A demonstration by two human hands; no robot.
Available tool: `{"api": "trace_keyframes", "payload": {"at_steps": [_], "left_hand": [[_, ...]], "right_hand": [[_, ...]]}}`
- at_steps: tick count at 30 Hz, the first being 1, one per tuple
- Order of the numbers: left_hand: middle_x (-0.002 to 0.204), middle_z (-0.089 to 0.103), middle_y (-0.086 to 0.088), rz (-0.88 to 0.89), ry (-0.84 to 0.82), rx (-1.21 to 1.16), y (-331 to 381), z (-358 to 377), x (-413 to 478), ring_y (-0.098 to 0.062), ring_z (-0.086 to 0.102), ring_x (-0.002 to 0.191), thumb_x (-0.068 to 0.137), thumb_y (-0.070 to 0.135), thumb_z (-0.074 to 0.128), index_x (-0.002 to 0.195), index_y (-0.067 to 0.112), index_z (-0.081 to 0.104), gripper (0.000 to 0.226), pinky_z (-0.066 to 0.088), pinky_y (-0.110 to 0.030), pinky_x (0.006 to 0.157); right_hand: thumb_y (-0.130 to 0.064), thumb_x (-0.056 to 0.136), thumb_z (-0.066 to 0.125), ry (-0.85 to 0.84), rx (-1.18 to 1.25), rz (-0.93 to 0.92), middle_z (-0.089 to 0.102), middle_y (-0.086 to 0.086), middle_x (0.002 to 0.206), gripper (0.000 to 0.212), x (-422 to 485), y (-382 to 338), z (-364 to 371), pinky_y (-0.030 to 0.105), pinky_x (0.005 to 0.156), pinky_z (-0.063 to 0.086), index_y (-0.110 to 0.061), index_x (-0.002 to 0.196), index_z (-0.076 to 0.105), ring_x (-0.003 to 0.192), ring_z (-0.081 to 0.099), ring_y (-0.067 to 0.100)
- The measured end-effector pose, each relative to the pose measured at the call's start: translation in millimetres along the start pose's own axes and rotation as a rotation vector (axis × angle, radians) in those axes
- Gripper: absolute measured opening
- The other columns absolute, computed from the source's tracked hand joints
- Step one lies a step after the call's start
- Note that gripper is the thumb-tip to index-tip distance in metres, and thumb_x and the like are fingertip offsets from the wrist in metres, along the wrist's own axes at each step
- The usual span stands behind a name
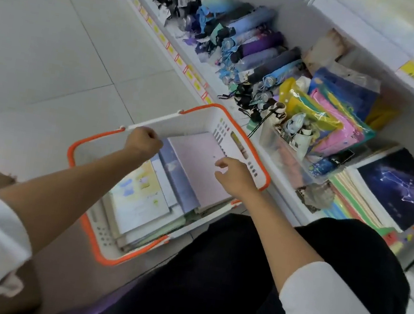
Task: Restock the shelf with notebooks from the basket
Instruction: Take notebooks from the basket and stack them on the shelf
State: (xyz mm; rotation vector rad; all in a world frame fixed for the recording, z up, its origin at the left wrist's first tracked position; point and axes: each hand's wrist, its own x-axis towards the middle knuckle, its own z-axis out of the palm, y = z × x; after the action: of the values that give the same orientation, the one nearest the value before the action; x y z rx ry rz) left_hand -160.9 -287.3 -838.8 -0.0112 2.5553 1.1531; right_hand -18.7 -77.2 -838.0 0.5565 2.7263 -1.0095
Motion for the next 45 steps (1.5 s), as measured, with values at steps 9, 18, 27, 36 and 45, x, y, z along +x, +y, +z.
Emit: {"api": "trace_keyframes", "payload": {"at_steps": [9,18,27,36,45], "left_hand": [[0.087,0.061,-0.01,-0.292,-0.074,0.049,-139.5,2.7,-35.6,-0.029,0.061,0.083,0.08,0.011,0.075,0.095,0.001,0.064,0.021,0.054,-0.038,0.072],[0.103,0.061,-0.018,-0.538,-0.243,-0.004,-160.6,17.0,-34.7,-0.028,0.061,0.086,0.081,0.017,0.076,0.111,-0.005,0.058,0.041,0.051,-0.035,0.063],[0.117,0.064,-0.017,-0.474,-0.148,-0.022,-170.3,33.0,-40.4,-0.034,0.063,0.103,0.082,0.024,0.074,0.126,0.004,0.054,0.052,0.054,-0.047,0.091],[0.109,0.068,-0.014,-0.585,0.036,-0.251,-161.8,35.6,-38.4,-0.026,0.067,0.084,0.081,0.027,0.075,0.114,0.005,0.061,0.042,0.049,-0.026,0.051],[0.111,0.065,-0.013,-0.582,-0.019,-0.221,-154.7,34.2,-27.8,-0.028,0.063,0.093,0.087,0.035,0.066,0.117,0.006,0.06,0.043,0.053,-0.035,0.078]], "right_hand": [[-0.017,0.097,0.055,-0.212,-0.026,-0.024,0.054,0.009,0.136,0.034,20.4,-18.7,39.6,0.034,0.098,0.045,-0.011,0.131,0.056,0.12,0.054,0.025],[-0.028,0.1,0.05,-0.405,-0.066,-0.018,0.05,0.012,0.14,0.042,14.2,-37.3,78.1,0.039,0.104,0.042,-0.008,0.136,0.049,0.125,0.05,0.029],[-0.029,0.101,0.046,-0.481,-0.112,0.035,0.048,0.013,0.141,0.047,9.6,-27.3,91.2,0.041,0.103,0.043,-0.01,0.143,0.039,0.123,0.051,0.03],[-0.025,0.101,0.048,-0.601,-0.027,0.068,0.028,0.008,0.157,0.059,13.0,-32.9,97.8,0.041,0.114,0.031,-0.013,0.153,0.021,0.141,0.033,0.027],[-0.006,0.094,0.054,-0.635,0.081,0.169,0.044,0.009,0.147,0.057,17.3,-31.3,103.1,0.044,0.105,0.043,-0.013,0.147,0.035,0.127,0.049,0.028]]}}
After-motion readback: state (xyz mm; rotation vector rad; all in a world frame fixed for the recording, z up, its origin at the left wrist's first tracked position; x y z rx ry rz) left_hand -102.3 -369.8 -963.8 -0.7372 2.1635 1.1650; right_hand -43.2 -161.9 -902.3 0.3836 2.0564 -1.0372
